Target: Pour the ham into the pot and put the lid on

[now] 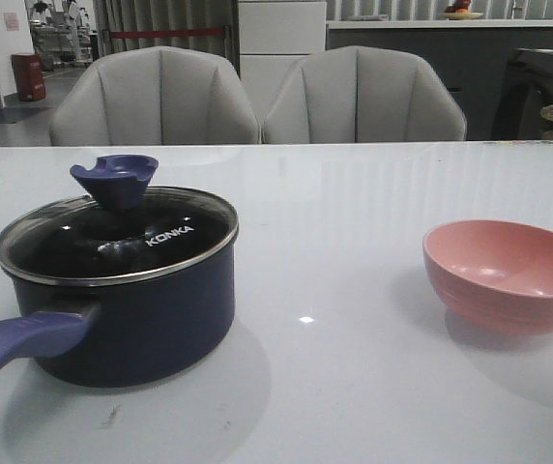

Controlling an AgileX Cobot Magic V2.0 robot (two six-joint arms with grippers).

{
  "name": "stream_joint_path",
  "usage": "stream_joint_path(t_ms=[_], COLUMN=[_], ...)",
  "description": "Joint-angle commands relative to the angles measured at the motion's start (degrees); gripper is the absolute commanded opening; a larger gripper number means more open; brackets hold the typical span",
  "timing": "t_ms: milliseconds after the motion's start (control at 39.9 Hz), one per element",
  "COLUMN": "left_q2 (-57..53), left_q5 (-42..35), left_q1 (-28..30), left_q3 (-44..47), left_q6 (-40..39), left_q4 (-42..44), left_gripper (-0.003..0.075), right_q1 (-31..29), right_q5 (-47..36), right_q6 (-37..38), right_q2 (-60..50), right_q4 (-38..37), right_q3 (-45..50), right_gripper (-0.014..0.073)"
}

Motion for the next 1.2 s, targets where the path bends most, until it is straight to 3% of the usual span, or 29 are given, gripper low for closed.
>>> stream_joint_path(t_ms=[0,576,727,977,1178], left_q2=[-1.2,-1.2,-1.2,-1.2,-1.2], left_q5=[-4.4,-4.4,-4.4,-4.4,-4.4], left_q1=[0.1,0.1,0.1,0.1,0.1], left_q3=[1.7,1.7,1.7,1.7,1.7], left_q6=[-0.6,-0.6,-0.6,-0.6,-0.6], left_q4=[0.0,0.0,0.0,0.0,0.0], left_gripper=[0.0125,0.0125,0.0125,0.0125,0.0125], right_q1=[0.2,0.2,-2.7,-7.5,-7.5], right_q5=[-4.7,-4.7,-4.8,-5.9,-12.3], right_q6=[-0.2,-0.2,0.2,12.7,15.7], right_q2=[0.5,0.5,0.5,-4.0,-7.9], right_q4=[0.1,0.1,-3.1,-13.5,-13.1], right_q3=[-1.6,-1.3,0.9,6.6,13.2], right_gripper=[0.0142,0.0143,0.0143,0.0143,0.0143])
